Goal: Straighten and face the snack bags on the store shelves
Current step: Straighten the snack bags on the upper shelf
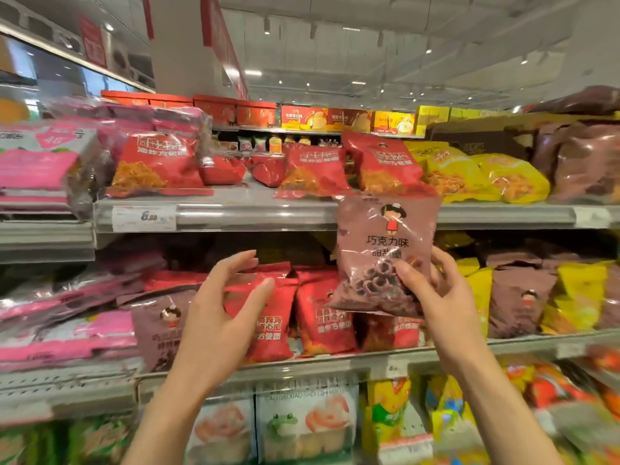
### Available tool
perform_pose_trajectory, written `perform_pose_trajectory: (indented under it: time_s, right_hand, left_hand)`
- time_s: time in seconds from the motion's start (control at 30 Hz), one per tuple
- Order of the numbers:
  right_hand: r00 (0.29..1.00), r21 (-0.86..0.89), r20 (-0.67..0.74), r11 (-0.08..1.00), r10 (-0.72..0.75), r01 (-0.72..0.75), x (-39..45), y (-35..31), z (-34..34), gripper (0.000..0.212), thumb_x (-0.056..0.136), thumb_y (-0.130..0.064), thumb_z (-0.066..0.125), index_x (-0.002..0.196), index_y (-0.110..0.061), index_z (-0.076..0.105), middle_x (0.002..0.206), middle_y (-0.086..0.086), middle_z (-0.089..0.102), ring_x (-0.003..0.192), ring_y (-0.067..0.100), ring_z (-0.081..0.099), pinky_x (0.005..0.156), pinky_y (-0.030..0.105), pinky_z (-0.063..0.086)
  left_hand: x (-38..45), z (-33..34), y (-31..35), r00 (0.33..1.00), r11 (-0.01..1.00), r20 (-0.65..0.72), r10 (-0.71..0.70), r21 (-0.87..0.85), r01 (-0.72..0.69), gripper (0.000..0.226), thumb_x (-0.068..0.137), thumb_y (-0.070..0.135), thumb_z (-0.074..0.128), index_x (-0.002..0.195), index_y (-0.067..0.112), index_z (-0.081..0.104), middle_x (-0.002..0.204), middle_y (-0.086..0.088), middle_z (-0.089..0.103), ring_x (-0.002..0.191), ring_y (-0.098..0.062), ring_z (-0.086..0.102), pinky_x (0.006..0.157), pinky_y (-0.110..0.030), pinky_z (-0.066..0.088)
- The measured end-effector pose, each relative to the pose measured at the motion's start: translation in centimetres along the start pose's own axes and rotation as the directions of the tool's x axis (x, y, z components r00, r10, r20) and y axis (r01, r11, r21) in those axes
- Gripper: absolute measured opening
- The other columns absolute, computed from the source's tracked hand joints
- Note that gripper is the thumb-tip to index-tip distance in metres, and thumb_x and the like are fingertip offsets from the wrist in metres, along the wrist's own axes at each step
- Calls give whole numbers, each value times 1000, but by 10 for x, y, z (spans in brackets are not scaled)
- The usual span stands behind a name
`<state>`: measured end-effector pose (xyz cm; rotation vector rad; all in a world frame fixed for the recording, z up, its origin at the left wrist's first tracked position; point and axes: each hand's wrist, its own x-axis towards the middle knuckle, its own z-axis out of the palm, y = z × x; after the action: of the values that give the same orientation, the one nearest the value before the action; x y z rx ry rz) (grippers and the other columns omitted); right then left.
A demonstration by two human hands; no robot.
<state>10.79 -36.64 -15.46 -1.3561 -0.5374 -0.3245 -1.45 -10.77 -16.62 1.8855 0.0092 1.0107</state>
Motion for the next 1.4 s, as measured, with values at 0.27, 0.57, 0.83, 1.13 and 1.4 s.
perform_pose_trajectory:
  time_s: [0.27, 0.57, 0.83, 1.13, 1.4]
  right_hand:
    - [999, 1, -35, 1000, 13, -13, -6, 24, -101, 46, 82, -31, 76, 124, -19, 63, 107, -7, 79, 100, 6, 74, 77, 12, 54]
    - [993, 12, -18, 993, 114, -114, 24, 43, -248, 60, 77, -41, 78, 131, -21, 60, 114, -2, 78, 107, 19, 74, 89, 34, 60]
    - [983, 17, -50, 985, 174, -174, 38, 47, -318, 74, 66, -59, 86, 129, -29, 61, 117, -3, 77, 108, 18, 74, 90, 35, 61]
    - [996, -60, -66, 996, 63, -67, 65, 30, -344, 65, 73, -47, 78, 131, -24, 61, 113, -8, 77, 105, 7, 72, 77, 11, 53]
    - [992, -81, -127, 996, 18, -28, 95, 23, -378, 62, 75, -50, 84, 129, -29, 61, 113, -10, 77, 105, 8, 73, 79, 15, 56]
  left_hand:
    - [-31, 86, 30, 999, 999, -4, -53, -11, 53, 43, 84, 65, 69, 123, 49, 60, 123, 29, 65, 114, 5, 63, 94, -23, 48]
    - [-58, 225, 79, 995, 996, -13, -94, 3, 94, 37, 89, 52, 71, 124, 45, 61, 121, 30, 65, 112, 3, 64, 89, -12, 50]
    - [-57, 289, 100, 993, 993, 14, -115, -11, 115, 39, 89, 50, 71, 126, 41, 62, 123, 25, 67, 114, 1, 64, 96, -30, 51]
    - [-34, 314, 109, 997, 996, 41, -60, -59, 63, 39, 86, 50, 67, 124, 46, 61, 117, 31, 67, 108, 6, 64, 86, -19, 48]
    - [-6, 346, 124, 996, 995, 85, -9, -101, 17, 43, 82, 51, 65, 124, 41, 62, 116, 25, 69, 104, 2, 66, 82, -18, 47]
